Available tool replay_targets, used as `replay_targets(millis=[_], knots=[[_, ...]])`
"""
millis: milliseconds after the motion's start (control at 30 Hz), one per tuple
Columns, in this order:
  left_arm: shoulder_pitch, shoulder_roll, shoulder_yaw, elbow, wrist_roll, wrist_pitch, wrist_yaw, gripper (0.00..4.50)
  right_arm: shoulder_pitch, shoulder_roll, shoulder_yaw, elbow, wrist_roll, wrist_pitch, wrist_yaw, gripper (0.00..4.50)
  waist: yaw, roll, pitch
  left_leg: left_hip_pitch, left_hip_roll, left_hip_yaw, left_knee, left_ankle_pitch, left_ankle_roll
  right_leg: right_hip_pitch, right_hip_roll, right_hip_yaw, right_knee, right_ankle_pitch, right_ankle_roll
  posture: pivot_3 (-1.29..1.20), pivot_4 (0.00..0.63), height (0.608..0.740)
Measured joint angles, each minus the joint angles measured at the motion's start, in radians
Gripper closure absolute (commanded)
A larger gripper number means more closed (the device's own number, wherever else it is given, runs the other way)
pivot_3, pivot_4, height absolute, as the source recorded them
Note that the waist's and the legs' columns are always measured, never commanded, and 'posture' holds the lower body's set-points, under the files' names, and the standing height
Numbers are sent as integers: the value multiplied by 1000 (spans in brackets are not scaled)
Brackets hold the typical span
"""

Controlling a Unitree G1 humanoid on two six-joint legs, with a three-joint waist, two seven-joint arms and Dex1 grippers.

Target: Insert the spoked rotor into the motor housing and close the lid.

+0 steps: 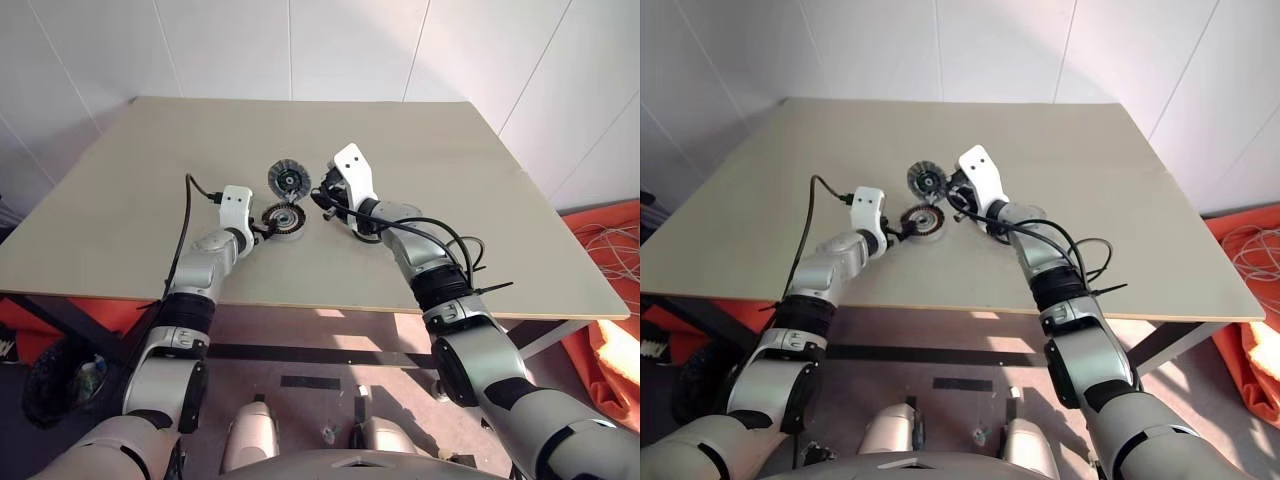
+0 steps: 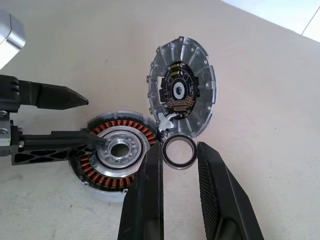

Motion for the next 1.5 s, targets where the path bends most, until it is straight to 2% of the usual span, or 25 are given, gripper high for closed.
replay_targets(millis=[200,467,1233,1433,1500], knots=[[-23,-17,45,-22,-49,129,-1,369,2,0,0,0,3,0,-1,3854,0,0,0,0,0,0,0,0,0,0,0,0,-1,0,0,0,0,740],[-23,-34,83,-57,-81,185,15,2822,7,0,-4,0,10,0,-14,3854,0,0,0,0,0,0,0,0,1,0,0,0,-2,0,0,0,0,740],[-40,-28,77,-97,-88,312,10,2822,11,-8,-17,0,13,-1,-39,3854,2,0,0,0,-1,0,-1,-1,1,2,0,0,-4,0,0,0,0,740],[-97,-47,109,-27,-84,353,89,2822,17,-8,-20,0,13,0,-42,3854,0,0,0,11,-1,0,-2,-1,1,12,0,0,-4,-1,1,0,0,740],[-134,-67,162,24,-96,360,143,2822,20,-9,-21,-2,14,0,-42,3854,-1,0,0,15,-2,0,-4,-1,1,16,0,0,-5,-4,8,0,0,740]])
